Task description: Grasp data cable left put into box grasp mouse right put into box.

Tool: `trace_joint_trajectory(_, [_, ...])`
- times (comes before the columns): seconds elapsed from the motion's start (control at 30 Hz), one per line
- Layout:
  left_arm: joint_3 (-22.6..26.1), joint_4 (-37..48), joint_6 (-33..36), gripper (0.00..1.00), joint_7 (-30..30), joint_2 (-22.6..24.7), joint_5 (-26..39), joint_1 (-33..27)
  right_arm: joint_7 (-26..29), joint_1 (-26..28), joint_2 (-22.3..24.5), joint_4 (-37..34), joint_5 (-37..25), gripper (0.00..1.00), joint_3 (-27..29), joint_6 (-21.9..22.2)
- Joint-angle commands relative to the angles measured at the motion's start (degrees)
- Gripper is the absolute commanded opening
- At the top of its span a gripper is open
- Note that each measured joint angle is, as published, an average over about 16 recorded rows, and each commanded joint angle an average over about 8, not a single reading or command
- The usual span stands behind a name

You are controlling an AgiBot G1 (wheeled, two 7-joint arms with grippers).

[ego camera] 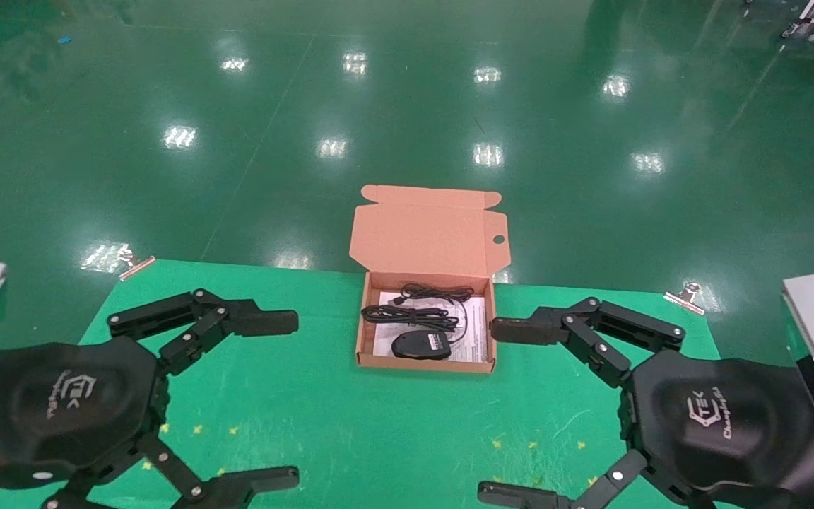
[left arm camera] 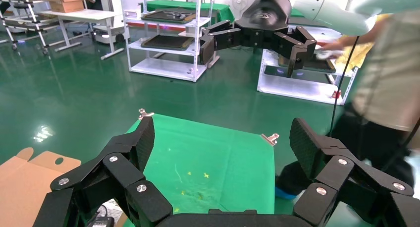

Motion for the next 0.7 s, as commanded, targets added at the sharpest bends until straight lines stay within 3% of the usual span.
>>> trace_joint_trajectory(0.03, [0.06, 0.05, -0.08, 1.00, 0.01, 0.05, 0.09, -0.05, 0.00, 0.03, -0.01, -0.01, -0.07, 1.00, -0.05, 0.05])
trace_joint_trajectory(0.7, [0.28, 0.20, -0.34, 1.00, 0.07, 0.20, 0.33, -0.21, 0.00, 0.12, -0.05, -0.06, -0.32, 1.00, -0.20, 0.22])
